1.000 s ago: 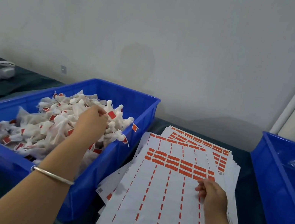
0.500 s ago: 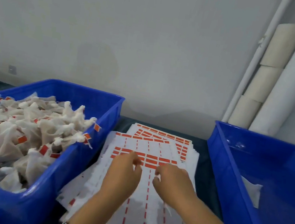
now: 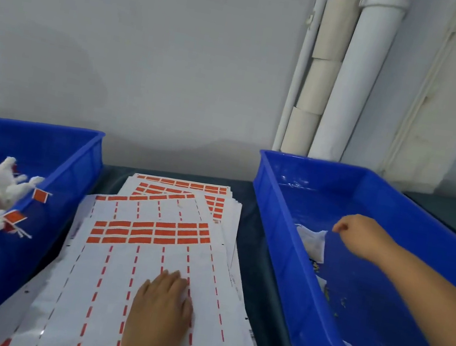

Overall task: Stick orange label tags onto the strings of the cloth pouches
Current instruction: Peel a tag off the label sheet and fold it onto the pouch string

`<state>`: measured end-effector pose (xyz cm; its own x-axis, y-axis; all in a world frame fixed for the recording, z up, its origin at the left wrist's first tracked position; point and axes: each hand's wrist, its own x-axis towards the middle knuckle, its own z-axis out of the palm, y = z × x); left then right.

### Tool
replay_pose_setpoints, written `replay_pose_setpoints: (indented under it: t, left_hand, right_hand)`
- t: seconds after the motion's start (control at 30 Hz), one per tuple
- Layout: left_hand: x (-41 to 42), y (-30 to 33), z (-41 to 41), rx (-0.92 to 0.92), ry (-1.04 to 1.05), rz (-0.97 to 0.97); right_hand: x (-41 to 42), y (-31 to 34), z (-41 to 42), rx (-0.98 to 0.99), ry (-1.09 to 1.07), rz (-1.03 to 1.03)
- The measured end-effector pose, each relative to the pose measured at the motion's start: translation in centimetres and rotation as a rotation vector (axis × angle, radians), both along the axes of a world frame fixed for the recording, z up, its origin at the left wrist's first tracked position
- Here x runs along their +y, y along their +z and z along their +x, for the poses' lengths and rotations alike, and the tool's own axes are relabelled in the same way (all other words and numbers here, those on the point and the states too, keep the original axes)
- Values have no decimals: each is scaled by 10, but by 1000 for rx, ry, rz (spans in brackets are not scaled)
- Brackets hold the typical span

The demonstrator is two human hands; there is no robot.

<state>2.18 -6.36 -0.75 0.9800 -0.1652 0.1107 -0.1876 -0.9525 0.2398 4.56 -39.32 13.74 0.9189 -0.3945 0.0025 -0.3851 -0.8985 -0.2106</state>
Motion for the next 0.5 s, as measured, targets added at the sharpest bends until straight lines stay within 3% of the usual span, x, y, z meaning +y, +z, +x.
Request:
replay_pose_setpoints:
  t: [0.17,0.3,0.5]
  left_hand:
    - [-1,2,2,16,24,-19]
    - [0,1,5,42,34,3]
    - [-2,3,10,60,28,25]
  right_hand:
    - [4,-24,41,25,-53,164]
    - [24,-43,57,155,12,-8]
    - [9,-65,58,87,-105,-41]
